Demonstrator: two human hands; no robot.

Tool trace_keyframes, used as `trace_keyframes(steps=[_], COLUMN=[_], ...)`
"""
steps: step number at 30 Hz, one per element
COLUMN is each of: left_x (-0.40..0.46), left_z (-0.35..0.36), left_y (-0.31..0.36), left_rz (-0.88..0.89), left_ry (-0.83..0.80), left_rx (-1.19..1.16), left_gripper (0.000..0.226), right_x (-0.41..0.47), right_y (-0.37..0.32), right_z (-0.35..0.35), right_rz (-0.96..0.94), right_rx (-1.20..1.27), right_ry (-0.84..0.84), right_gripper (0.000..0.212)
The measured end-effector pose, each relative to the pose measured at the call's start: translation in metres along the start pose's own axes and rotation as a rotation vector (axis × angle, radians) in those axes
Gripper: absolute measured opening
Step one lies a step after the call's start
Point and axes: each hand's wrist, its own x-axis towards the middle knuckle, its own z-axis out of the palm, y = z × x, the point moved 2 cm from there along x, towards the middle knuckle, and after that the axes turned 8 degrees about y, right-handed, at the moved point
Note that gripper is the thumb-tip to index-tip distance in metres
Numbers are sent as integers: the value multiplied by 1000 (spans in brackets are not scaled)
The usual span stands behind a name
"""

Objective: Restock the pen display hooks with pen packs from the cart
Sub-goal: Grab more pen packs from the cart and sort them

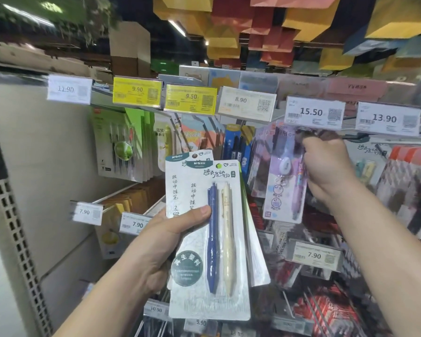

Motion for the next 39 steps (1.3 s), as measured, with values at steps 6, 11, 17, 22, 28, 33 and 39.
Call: trace_keyframes(steps=[6, 11, 17, 22, 28, 33, 39], left_x=[1, 3, 8, 11, 4, -2, -3], left_z=[-4, -7, -8, -3, 14, 25, 30], left_y=[2, 1, -4, -11, -26, -39, -54], left_rz=[15, 37, 46, 22, 37, 17, -27], left_ry=[-18, -40, -31, -41, -122, -177, -223], left_rx=[-22, -38, -34, -59, -83, -102, -62], left_gripper=[35, 39, 50, 49, 37, 41, 53], right_x=[22, 30, -21, -110, -148, -156, -170], right_y=[22, 31, 15, 10, 21, 21, 19], right_z=[9, 13, 1, -2, -10, -27, -49], right_rz=[77, -12, -198, -20, 103, 219, 362], right_rx=[-110, -253, -374, -407, -373, -316, -83], right_ry=[133, 197, 339, -167, -363, -297, -131], right_gripper=[33, 31, 18, 21, 38, 26, 17])
